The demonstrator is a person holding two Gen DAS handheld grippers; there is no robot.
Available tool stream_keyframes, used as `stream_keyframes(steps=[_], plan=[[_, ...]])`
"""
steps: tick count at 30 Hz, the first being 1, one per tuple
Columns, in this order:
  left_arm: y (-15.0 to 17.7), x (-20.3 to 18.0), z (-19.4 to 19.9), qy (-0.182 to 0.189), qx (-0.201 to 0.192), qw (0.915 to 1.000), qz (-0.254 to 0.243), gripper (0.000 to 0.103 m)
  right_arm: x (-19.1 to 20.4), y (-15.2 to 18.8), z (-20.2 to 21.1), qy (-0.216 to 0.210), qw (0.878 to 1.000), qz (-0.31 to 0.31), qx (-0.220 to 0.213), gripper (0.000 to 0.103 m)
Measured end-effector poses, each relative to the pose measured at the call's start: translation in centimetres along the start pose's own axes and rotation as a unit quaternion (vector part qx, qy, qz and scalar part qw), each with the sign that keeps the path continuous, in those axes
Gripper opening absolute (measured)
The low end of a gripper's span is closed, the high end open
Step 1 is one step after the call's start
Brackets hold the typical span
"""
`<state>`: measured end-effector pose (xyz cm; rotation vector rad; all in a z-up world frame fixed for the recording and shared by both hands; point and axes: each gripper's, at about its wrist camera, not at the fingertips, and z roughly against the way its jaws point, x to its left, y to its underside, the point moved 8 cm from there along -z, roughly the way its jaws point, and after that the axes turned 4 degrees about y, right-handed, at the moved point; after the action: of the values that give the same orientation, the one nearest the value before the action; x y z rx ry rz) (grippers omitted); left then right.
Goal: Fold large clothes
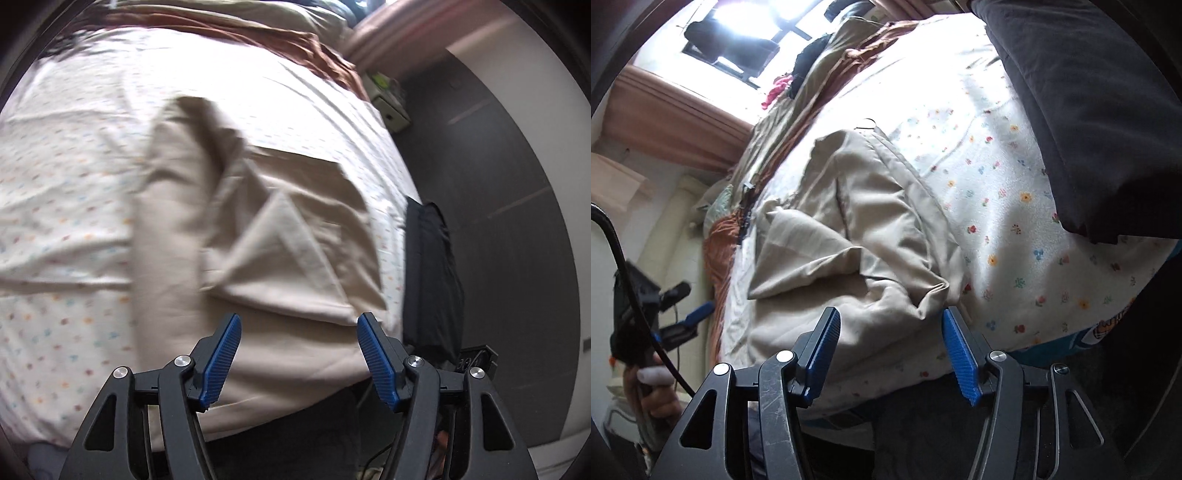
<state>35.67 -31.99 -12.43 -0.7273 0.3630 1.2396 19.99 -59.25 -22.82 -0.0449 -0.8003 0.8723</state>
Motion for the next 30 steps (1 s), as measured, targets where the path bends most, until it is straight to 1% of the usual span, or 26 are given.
stream_keyframes(steps=[3,4,5,6,7,8,10,13,18,19,20,22,24,25,27,30], plan=[[0.6,3.2,1.5,-0.035,-0.011,0.9992,0.016,0.067,-0.2,-0.3,-1.0,0.0,1.0,-0.005,0.005,0.057],[0.9,4.0,1.5,-0.046,-0.012,0.9987,0.02,0.067,-0.3,-0.4,-1.2,0.003,1.0,-0.005,0.005,0.054],[1.1,5.0,1.6,-0.056,-0.012,0.9981,0.025,0.067,-0.3,-0.5,-1.3,0.006,1.0,-0.002,0.001,0.048],[1.4,5.8,1.5,-0.065,-0.012,0.9974,0.029,0.067,-0.3,-0.7,-1.3,0.01,1.0,0.005,-0.005,0.033],[1.8,6.6,1.5,-0.073,-0.01,0.9967,0.034,0.067,-0.3,-0.8,-1.3,0.014,1.0,0.009,-0.006,0.02],[2.2,7.3,1.5,-0.08,-0.009,0.996,0.039,0.067,-0.5,-0.8,-1.4,0.017,1.0,0.008,-0.003,0.018],[2.8,8.7,1.2,-0.09,-0.009,0.9951,0.041,0.067,-0.7,-0.9,-1.2,0.011,1.0,0.008,-0.006,0.01],[3.5,9.5,0.1,-0.087,-0.004,0.9949,0.049,0.067,-1.1,-0.6,-0.5,0.012,1.0,0.009,-0.016,0.008],[4.3,9.7,-2.5,-0.078,0.015,0.9957,0.049,0.066,-2.0,-0.1,-0.1,0.028,1.0,-0.002,-0.015,0.008],[4.5,9.9,-3.0,-0.071,0.02,0.9959,0.052,0.063,-1.7,-0.1,-0.1,0.039,0.999,0.008,-0.012,0.01],[4.7,9.9,-3.4,-0.066,0.027,0.996,0.055,0.057,-1.4,-0.1,0.0,0.056,0.998,0.018,-0.008,0.011],[4.8,10.1,-4.0,-0.059,0.034,0.9958,0.06,0.055,-0.7,-0.5,0.7,0.098,0.994,0.04,-0.013,0.027],[4.6,10.2,-4.0,-0.057,0.031,0.996,0.062,0.055,0.2,-1.3,1.9,0.127,0.989,0.071,-0.032,0.035],[4.7,10.2,-3.8,-0.053,0.03,0.996,0.065,0.055,0.7,-1.7,2.4,0.129,0.987,0.086,-0.039,0.041],[4.7,10.4,-3.5,-0.045,0.027,0.9959,0.073,0.055,2.1,-2.3,2.9,0.128,0.984,0.113,-0.046,0.045],[4.9,10.7,-2.3,-0.039,0.017,0.9959,0.08,0.055,4.9,-2.8,2.0,0.127,0.977,0.164,-0.042,0.046]])
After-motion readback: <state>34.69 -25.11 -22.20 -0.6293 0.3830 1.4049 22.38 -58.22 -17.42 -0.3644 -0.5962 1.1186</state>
